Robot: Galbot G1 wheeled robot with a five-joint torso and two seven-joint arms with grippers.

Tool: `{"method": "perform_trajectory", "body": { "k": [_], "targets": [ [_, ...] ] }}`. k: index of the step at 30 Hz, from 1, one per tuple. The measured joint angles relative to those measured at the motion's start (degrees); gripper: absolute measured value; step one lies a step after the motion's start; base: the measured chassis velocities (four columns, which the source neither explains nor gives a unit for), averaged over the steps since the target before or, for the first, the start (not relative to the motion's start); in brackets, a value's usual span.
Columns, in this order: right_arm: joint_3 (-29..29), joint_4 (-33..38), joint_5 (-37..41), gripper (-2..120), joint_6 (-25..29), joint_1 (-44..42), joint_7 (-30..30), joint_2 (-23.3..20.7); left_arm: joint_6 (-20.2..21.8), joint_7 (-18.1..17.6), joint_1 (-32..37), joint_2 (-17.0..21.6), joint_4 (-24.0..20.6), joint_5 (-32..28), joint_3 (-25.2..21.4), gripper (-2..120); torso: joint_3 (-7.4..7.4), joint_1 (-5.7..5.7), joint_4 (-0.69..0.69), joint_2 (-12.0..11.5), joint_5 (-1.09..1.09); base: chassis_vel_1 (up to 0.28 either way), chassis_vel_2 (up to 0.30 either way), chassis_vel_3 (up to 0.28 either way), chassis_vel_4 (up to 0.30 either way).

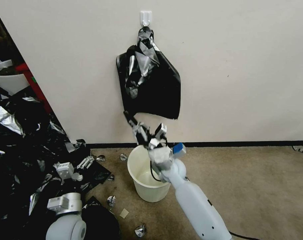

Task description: Place a trash bag onto the trash bin.

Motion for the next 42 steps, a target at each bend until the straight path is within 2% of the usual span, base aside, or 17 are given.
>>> {"method": "perform_trajectory", "body": {
  "k": [4,6,8,9,12,16,17,20,22,23,24,29,30,32,33,35,42],
  "targets": [
    [0.74,-0.3,-0.41,0,1.52,0.9,3.31,0.44,0.01,0.08,-0.94,0.83,0.38,-0.12,0.09,100,0.0,0.0,0.01,0.0,0.0,0.0,0.0,0.0,0.0],
    [1.25,0.53,-0.91,0,3.23,1.44,8.48,0.52,0.03,0.08,-0.9,0.95,0.55,-0.13,0.09,100,0.01,0.0,0.01,0.0,0.0,0.0,0.0,0.0,0.0],
    [2.57,4.31,-3.57,1,5.79,2.32,20.09,0.27,0.04,0.07,-0.19,0.87,0.67,-0.13,-0.03,100,0.0,0.0,0.02,0.0,0.0,0.0,0.0,0.0,0.0],
    [2.57,4.31,-3.57,1,5.79,2.32,20.09,0.27,0.04,0.07,-0.19,0.87,0.67,-0.13,-0.03,100,0.0,0.0,0.02,0.0,0.0,0.0,0.0,0.0,0.0],
    [5.25,10.84,-15.05,13,7.71,3.63,34.07,-1.26,0.01,-0.07,0.77,0.45,0.71,-0.05,-0.25,100,0.0,0.0,0.01,0.0,0.0,0.0,0.0,0.0,0.0],
    [5.93,14.63,-22.23,24,7.8,3.79,38.28,-3.24,-0.02,-0.16,1.21,0.28,0.64,0.03,-0.42,100,0.0,0.0,0.01,0.0,0.0,0.0,0.0,0.0,0.0],
    [5.52,18.17,-26.39,32,6.93,3.78,41.68,-5.57,-0.05,-0.24,1.56,0.19,0.49,0.14,-0.56,100,0.0,0.0,0.01,0.0,0.01,0.0,0.0,0.0,0.0],
    [2.79,22.57,-29.46,44,2.54,4.56,49.06,-9.75,-0.07,-0.34,1.8,-0.06,0.74,0.53,-0.71,100,0.0,0.0,0.0,0.0,0.02,0.0,0.0,0.0,0.0],
    [1.78,23.05,-30.04,45,1.2,5.29,50.98,-10.88,-0.08,-0.5,1.81,-0.21,1.0,0.83,-0.7,100,0.0,0.0,0.0,0.0,0.01,0.0,0.0,0.0,0.0],
    [-0.96,22.84,-32.35,55,-1.97,8.13,55.31,-13.67,-0.08,-1.05,1.81,-0.59,1.56,1.68,-0.5,100,0.0,0.0,0.01,0.0,0.01,0.0,0.0,0.0,0.0],
    [-0.96,22.84,-32.35,55,-1.97,8.13,55.31,-13.67,-0.08,-1.05,1.81,-0.59,1.56,1.68,-0.5,100,0.0,0.0,0.01,0.0,0.01,0.0,0.0,0.0,0.0],
    [-5.0,20.17,-38.63,74,-12.87,15.43,60.35,-17.46,-0.09,-1.61,1.96,-1.31,2.26,2.62,-0.3,100,0.01,0.0,0.01,0.0,0.0,0.0,0.0,0.0,0.0],
    [-5.0,20.17,-38.63,74,-12.87,15.43,60.35,-17.46,-0.09,-1.61,1.96,-1.31,2.26,2.62,-0.3,100,0.01,0.0,0.01,0.0,0.0,0.0,0.0,0.0,0.0],
    [-6.37,19.82,-39.65,87,-19.54,19.24,62.34,-19.08,-0.08,-2.25,2.05,-1.49,2.32,2.85,-0.57,100,0.0,0.01,0.02,0.0,0.0,0.0,0.0,0.0,0.0],
    [-6.37,19.82,-39.65,87,-19.54,19.24,62.34,-19.08,-0.08,-2.25,2.05,-1.49,2.32,2.85,-0.57,100,0.0,0.01,0.02,0.0,0.0,0.0,0.0,0.0,0.0],
    [-6.41,20.03,-40.76,97,-21.81,20.03,62.71,-19.71,-0.05,-2.47,2.06,-1.62,2.38,2.89,-0.72,100,0.0,0.01,0.01,0.0,0.0,0.0,0.0,0.0,0.0],
    [-6.34,20.55,-44.68,96,-23.94,19.91,62.58,-20.63,-0.08,-2.6,2.0,-2.1,2.96,3.13,-0.64,100,0.0,0.01,0.01,0.0,0.01,0.0,0.0,0.0,0.0]
  ]
}}
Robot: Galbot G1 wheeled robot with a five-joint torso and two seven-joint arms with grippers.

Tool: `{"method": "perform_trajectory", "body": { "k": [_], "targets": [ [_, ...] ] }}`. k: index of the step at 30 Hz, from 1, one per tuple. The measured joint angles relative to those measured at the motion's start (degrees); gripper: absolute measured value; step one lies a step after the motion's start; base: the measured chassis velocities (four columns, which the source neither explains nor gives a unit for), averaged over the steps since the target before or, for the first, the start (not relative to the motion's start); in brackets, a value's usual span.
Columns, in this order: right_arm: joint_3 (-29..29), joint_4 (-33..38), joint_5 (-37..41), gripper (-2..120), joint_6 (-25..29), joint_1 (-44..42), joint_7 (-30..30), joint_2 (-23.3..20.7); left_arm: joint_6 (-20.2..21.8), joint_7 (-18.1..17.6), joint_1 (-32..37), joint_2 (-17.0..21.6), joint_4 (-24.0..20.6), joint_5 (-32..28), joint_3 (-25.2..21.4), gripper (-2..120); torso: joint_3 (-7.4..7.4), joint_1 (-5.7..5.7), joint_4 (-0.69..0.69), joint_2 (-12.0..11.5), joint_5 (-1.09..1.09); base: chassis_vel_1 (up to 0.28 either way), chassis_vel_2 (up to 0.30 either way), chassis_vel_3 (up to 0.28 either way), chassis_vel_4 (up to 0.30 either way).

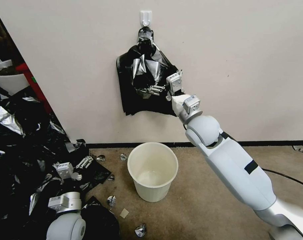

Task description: Place a trash bag onto the trash bin.

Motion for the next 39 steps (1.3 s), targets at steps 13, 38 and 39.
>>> {"method": "perform_trajectory", "body": {
  "k": [13,38,39],
  "targets": [
    [-0.38,1.18,-6.73,53,-9.44,0.87,-0.16,0.15,-0.07,-0.1,0.02,-0.16,-0.61,0.31,-0.06,100,0.0,0.0,0.0,0.0,0.0,0.0,0.0,0.0,0.0],
    [-1.09,5.44,-6.11,46,-16.33,1.35,1.28,-0.72,-0.08,-0.15,-0.39,-0.26,0.31,0.63,0.27,100,0.0,0.0,0.0,0.0,-0.01,0.0,0.0,0.0,0.0],
    [-1.29,5.45,-6.12,50,-16.9,1.78,1.15,-0.72,-0.09,-0.15,-0.41,-0.28,0.34,0.65,0.29,100,0.0,0.0,0.0,0.0,-0.01,0.0,0.0,0.0,0.0]
  ]
}}
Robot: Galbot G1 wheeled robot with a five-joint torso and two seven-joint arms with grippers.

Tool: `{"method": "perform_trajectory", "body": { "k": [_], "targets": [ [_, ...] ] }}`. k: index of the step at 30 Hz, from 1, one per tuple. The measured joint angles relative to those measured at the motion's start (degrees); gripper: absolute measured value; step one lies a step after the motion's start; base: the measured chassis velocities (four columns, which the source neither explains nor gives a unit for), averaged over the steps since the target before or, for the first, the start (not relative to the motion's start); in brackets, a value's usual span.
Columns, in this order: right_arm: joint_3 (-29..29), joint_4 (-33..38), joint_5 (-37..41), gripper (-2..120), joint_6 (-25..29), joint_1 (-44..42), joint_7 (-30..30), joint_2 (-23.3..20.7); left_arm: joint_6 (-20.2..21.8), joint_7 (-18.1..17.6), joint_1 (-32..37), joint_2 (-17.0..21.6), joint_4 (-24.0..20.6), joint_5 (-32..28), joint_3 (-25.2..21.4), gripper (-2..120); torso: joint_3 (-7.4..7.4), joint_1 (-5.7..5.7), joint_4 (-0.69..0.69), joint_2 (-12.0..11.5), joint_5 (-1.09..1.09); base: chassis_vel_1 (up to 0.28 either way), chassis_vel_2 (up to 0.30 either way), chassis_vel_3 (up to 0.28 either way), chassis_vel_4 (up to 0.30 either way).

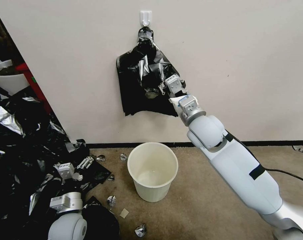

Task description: Place a trash bag onto the trash bin.

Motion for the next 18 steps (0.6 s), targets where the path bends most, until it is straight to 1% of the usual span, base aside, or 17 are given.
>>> {"method": "perform_trajectory", "body": {
  "k": [1,2,4,5,7,8,9,10,12,14,16,17,18],
  "targets": [
    [-0.17,0.0,-0.04,53,-0.66,0.43,-0.32,0.0,0.0,0.0,-0.01,0.0,0.03,0.02,0.01,100,0.0,0.0,0.0,0.0,0.0,0.0,0.0,0.0,0.0],
    [-0.17,0.0,-0.04,53,-0.66,0.43,-0.32,0.0,0.0,0.0,-0.01,0.0,0.03,0.02,0.01,100,0.0,0.0,0.0,0.0,0.0,0.0,0.0,0.0,0.0],
    [-0.66,0.11,-0.16,65,-3.31,1.79,-1.56,0.02,0.0,0.0,-0.01,-0.01,0.08,0.07,0.02,100,0.0,0.0,0.0,0.0,0.0,0.0,0.0,0.0,0.0],
    [-0.66,0.11,-0.16,65,-3.31,1.79,-1.56,0.02,0.0,0.0,-0.01,-0.01,0.08,0.07,0.02,100,0.0,0.0,0.0,0.0,0.0,0.0,0.0,0.0,0.0],
    [-1.12,0.14,-0.35,75,-5.83,2.89,-2.46,0.06,0.01,0.0,0.02,-0.02,0.1,0.1,-0.02,100,0.0,0.0,0.0,0.0,0.0,0.0,0.0,0.0,0.0],
    [-1.19,0.14,-0.5,76,-6.24,3.08,-2.61,0.07,0.01,0.0,0.03,-0.01,0.11,0.1,-0.04,100,0.0,0.0,0.0,0.0,0.0,0.0,0.0,0.0,0.0],
    [-1.39,0.06,-0.91,84,-7.16,3.43,-2.88,0.1,0.01,-0.02,0.08,-0.02,0.11,0.11,-0.06,100,0.0,0.0,0.0,0.0,0.0,0.0,0.0,0.0,0.0],
    [-1.39,0.06,-0.91,84,-7.16,3.43,-2.88,0.1,0.01,-0.02,0.08,-0.02,0.11,0.11,-0.06,100,0.0,0.0,0.0,0.0,0.0,0.0,0.0,0.0,0.0],
    [-1.58,-0.07,-1.32,89,-8.55,3.8,-3.23,0.12,0.01,-0.05,0.12,-0.01,0.18,0.11,-0.08,100,0.0,0.0,0.0,0.0,0.0,0.0,0.0,0.0,0.0],
    [-1.71,-0.12,-1.61,89,-9.48,4.1,-3.41,0.15,0.0,-0.09,0.13,-0.01,0.24,0.11,-0.09,100,0.0,0.0,0.0,0.0,0.0,0.0,0.0,0.0,0.0],
    [-1.82,-0.22,-1.81,84,-10.1,4.35,-3.51,0.22,0.0,-0.11,0.15,-0.01,0.26,0.12,-0.1,100,0.0,0.0,0.0,0.0,0.0,0.0,0.0,0.0,0.0],
    [-1.96,-0.63,-2.08,78,-11.01,4.85,-3.54,0.42,-0.05,-0.14,0.16,-0.02,0.3,0.12,-0.1,100,0.0,0.0,0.0,0.0,0.0,0.0,0.0,0.0,0.0],
    [-1.96,-0.63,-2.08,78,-11.01,4.85,-3.54,0.42,-0.05,-0.14,0.16,-0.02,0.3,0.12,-0.1,100,0.0,0.0,0.0,0.0,0.0,0.0,0.0,0.0,0.0]
  ]
}}
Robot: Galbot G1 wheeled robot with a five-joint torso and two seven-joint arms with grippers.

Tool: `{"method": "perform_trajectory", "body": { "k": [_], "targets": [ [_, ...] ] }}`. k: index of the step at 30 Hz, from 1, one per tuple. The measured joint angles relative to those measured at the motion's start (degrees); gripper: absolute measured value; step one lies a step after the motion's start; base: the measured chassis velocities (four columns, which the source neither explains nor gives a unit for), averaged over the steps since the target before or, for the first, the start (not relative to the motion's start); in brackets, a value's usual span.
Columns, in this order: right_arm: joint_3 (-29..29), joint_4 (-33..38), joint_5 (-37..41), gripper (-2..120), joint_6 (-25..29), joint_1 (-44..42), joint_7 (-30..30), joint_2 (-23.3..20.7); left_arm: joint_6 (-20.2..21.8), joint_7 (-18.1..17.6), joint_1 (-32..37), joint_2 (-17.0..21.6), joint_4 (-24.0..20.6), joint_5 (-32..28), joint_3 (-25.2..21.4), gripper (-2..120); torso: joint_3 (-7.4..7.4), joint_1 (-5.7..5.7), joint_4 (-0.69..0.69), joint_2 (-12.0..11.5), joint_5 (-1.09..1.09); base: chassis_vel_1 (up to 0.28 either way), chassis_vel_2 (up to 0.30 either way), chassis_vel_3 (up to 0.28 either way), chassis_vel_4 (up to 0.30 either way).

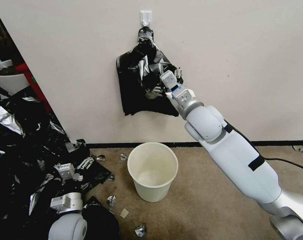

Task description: Place a trash bag onto the trash bin.

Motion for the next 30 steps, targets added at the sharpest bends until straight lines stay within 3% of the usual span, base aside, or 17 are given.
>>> {"method": "perform_trajectory", "body": {
  "k": [9,21,26,30],
  "targets": [
    [-0.67,-2.28,-0.51,40,-0.62,2.12,0.2,1.21,-0.2,-0.06,0.12,-0.06,0.02,0.01,-0.09,100,0.0,0.0,0.0,0.0,0.0,0.0,0.0,0.0,0.0],
    [-0.17,-3.18,-1.66,0,0.61,2.68,0.02,1.35,-0.25,-0.16,0.06,0.04,-0.19,0.03,-0.27,100,0.0,0.0,0.0,0.0,0.0,0.0,0.0,0.0,0.0],
    [0.93,-2.29,0.8,0,3.07,1.55,-0.57,0.85,-0.66,-0.18,-0.27,0.29,-1.07,-0.96,-0.35,100,0.0,0.0,0.0,0.0,0.0,0.0,0.0,0.0,0.0],
    [2.96,0.2,12.16,0,11.27,-3.67,-1.07,-0.61,-1.46,0.59,-2.41,2.36,-3.94,-4.72,-0.36,100,0.0,0.0,0.0,0.0,0.0,0.0,0.0,0.0,0.0]
  ]
}}
